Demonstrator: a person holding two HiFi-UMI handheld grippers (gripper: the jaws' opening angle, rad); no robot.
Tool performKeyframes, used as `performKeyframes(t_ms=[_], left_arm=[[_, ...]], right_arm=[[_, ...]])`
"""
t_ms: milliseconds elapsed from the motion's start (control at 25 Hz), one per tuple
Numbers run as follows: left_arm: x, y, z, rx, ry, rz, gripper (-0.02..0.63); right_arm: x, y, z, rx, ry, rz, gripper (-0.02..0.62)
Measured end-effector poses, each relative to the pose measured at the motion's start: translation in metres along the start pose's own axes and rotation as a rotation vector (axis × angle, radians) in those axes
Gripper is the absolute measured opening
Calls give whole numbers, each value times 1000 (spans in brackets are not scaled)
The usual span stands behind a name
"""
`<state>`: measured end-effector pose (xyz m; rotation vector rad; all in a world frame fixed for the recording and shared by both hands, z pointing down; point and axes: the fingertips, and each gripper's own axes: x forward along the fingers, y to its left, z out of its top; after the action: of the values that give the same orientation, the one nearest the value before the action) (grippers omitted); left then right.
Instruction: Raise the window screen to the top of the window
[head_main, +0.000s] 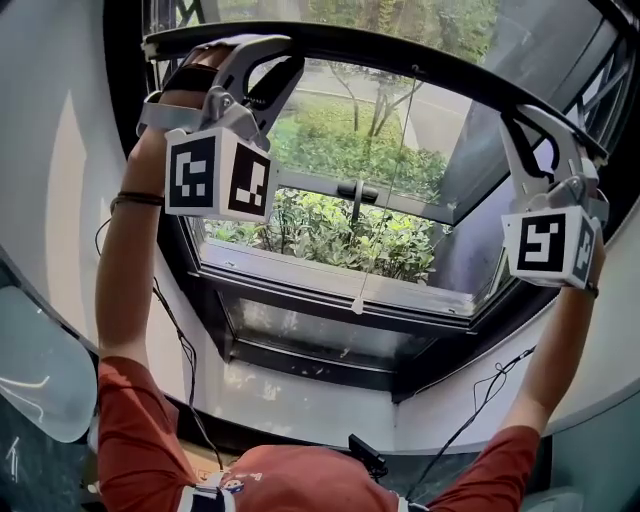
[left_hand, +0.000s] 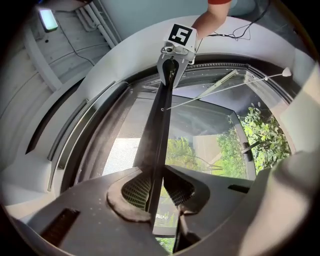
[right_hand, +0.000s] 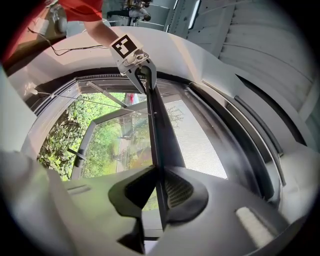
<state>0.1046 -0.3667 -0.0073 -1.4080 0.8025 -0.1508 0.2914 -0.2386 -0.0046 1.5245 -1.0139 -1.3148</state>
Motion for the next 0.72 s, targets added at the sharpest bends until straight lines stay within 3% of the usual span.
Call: performKeyframes(t_ms=[240,720], left_arm=[[10,20,1,34,23,2,75],[34,71,3,82,52,87,75]], right_arm=[[7,-22,1,-41,20,-27,50],[24,-76,5,-123,61,-115,31]])
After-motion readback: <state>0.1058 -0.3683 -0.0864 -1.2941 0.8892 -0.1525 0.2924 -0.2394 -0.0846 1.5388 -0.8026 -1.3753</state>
